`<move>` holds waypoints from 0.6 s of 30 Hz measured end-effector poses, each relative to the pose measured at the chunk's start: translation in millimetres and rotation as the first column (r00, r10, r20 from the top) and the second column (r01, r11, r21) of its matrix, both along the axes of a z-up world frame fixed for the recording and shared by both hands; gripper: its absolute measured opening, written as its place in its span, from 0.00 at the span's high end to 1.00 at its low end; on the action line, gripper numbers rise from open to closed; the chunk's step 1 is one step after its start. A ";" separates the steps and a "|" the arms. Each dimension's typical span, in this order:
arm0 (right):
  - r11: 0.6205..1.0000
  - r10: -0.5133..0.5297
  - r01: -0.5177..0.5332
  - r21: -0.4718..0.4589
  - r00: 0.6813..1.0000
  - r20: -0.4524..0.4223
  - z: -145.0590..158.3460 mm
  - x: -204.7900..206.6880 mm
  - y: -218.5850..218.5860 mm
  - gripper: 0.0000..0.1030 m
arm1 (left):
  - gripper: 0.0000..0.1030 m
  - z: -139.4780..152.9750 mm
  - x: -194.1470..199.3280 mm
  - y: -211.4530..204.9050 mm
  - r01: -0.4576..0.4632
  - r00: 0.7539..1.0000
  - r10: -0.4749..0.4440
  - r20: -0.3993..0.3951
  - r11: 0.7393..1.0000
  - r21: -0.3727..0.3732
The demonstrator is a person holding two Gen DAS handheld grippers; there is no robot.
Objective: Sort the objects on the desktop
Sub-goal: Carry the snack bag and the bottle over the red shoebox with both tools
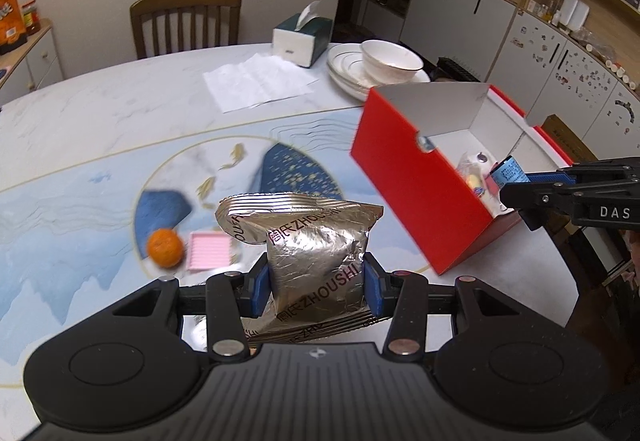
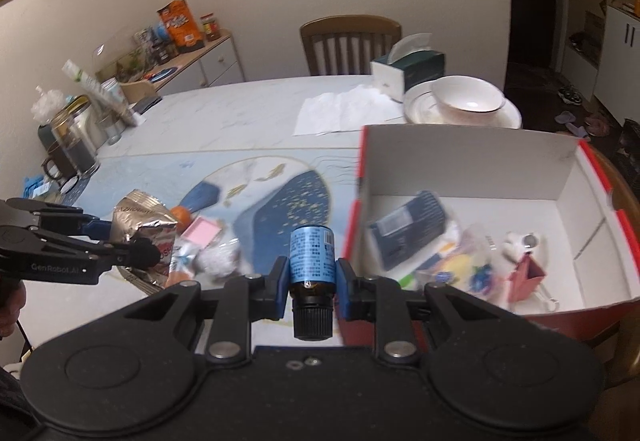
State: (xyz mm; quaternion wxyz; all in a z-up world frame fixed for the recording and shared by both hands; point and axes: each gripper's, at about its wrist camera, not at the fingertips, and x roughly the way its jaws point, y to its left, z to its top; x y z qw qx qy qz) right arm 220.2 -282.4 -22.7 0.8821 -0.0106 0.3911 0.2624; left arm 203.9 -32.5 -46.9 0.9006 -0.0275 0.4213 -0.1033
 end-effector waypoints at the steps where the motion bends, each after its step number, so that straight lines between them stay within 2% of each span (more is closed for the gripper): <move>1: 1.000 -0.007 0.007 0.002 1.000 0.002 0.3 1.8 -4.7 0.78 | 0.57 1.0 2.1 -4.4 0.005 1.000 -0.005 0.002 1.000 0.003; 18: 0.992 -0.129 0.129 0.004 0.991 0.028 -2.3 33.6 -74.4 0.78 | 0.57 15.0 42.3 -78.8 0.136 0.990 -0.137 0.034 0.990 0.037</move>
